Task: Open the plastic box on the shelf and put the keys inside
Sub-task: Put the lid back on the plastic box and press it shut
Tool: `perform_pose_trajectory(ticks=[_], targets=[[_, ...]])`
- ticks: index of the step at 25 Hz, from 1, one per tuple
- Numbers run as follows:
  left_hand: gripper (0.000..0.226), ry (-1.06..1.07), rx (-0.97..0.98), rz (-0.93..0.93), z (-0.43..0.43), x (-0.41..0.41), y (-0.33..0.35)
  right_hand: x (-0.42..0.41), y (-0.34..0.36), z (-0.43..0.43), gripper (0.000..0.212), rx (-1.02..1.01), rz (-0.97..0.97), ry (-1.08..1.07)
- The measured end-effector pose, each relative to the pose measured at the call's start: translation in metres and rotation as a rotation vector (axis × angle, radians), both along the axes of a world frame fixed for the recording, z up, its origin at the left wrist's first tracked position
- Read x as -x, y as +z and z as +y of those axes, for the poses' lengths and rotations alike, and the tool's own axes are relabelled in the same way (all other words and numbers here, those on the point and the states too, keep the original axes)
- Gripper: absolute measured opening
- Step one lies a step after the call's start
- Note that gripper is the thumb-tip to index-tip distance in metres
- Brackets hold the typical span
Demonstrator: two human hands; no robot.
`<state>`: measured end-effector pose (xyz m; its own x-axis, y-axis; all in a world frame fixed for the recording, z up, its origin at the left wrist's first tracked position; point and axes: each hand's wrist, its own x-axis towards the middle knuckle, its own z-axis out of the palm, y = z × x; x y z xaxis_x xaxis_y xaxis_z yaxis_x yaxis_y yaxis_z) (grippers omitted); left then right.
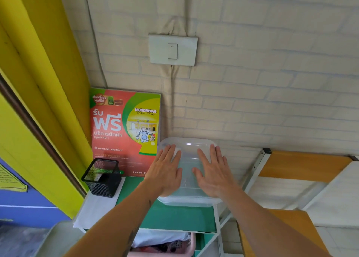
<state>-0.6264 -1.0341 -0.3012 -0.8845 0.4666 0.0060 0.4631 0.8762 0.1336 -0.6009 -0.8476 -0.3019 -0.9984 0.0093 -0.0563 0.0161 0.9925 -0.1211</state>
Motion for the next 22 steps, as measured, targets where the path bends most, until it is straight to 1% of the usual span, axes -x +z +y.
perform_pose_trajectory(ticks=[2, 7, 16, 19, 22], targets=[[0.081, -0.002, -0.001, 0.001, 0.001, 0.003, -0.005, 0.002, -0.009, 0.002, 0.072, 0.003, -0.006, -0.006], [0.083, -0.013, -0.006, 0.045, 0.002, 0.006, -0.007, 0.004, -0.011, 0.004, 0.074, -0.043, -0.001, -0.002], [0.081, 0.004, 0.038, 0.008, 0.002, 0.007, -0.002, 0.004, -0.004, 0.002, 0.073, -0.039, -0.061, -0.007], [0.073, -0.003, 0.058, 0.006, 0.002, 0.004, -0.001, 0.004, 0.004, 0.002, 0.073, -0.009, -0.127, -0.020], [0.064, 0.029, 0.134, -0.020, 0.010, 0.011, 0.017, 0.007, 0.023, 0.000, 0.072, 0.019, -0.163, -0.041]])
